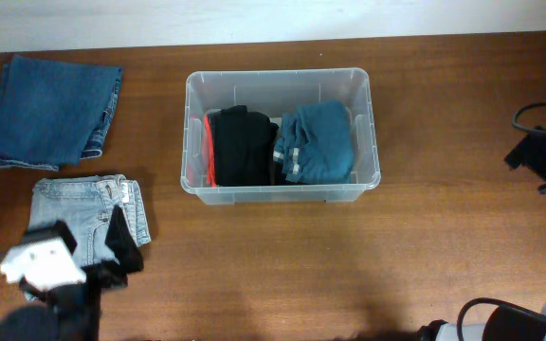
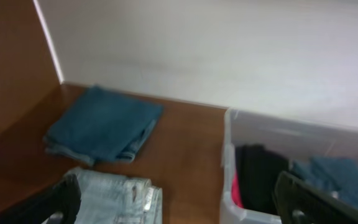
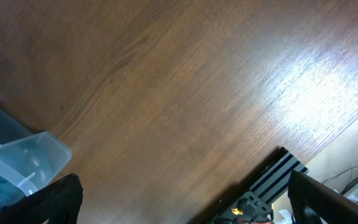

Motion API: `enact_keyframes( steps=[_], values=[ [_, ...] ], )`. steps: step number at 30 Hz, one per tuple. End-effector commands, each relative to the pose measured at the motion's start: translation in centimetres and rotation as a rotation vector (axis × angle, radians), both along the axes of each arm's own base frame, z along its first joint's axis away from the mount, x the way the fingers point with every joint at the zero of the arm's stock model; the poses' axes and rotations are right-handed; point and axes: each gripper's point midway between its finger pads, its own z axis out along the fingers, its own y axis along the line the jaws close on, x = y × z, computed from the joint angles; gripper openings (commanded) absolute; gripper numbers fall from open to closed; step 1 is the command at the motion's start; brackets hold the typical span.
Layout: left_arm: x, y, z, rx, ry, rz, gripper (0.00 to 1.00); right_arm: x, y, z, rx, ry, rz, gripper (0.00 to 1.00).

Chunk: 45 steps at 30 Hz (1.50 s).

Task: Pack container
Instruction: 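Move the left gripper down onto the light-wash jeans at bottom left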

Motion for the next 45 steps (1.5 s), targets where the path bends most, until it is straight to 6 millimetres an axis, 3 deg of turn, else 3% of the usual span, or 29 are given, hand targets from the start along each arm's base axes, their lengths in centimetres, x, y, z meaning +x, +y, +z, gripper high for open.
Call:
enact_keyframes(
  steps=[1,6,11,14,17,25,30,37,45],
  values=[
    [3.9,1.1,-1.2,0.003,0.168,0.061,1.00,-0.1,-0.1,0.0,0.001,-0.003,-0.011,0.99],
    [8.3,3.4,-3.4,-0.062,0.435,0.221,1.00,-0.1,-0.1,0.0,0.001,-0.003,-0.011,0.98],
    [10.4,7.2,-6.1,-0.186,0.608,0.407,1.00,-0.1,-0.1,0.0,0.001,-0.003,-0.011,0.99],
    [9.4,10.0,-8.8,-0.296,0.686,0.566,0.99,-0.1,-0.1,0.0,0.001,-0.003,-0.011,0.99],
    [7.2,12.9,-11.1,-0.405,0.760,0.734,1.00,-0.1,-0.1,0.0,0.001,-0.003,-0.011,0.98],
    [4.3,16.4,-15.3,-0.608,0.860,0.848,0.99,-0.1,-0.1,0.0,0.001,-0.003,-0.011,0.99],
    [2.8,17.3,-18.8,-0.668,0.913,0.926,0.99,-0.1,-0.1,0.0,0.001,-0.003,-0.011,0.99],
    [1.4,16.5,-25.1,-0.701,1.017,0.950,0.99,-0.1,-0.1,0.0,0.001,-0.003,-0.011,0.98],
    [1.3,16.4,-27.8,-0.701,1.024,0.951,0.99,-0.1,-0.1,0.0,0.001,-0.003,-0.011,0.99]
  ],
)
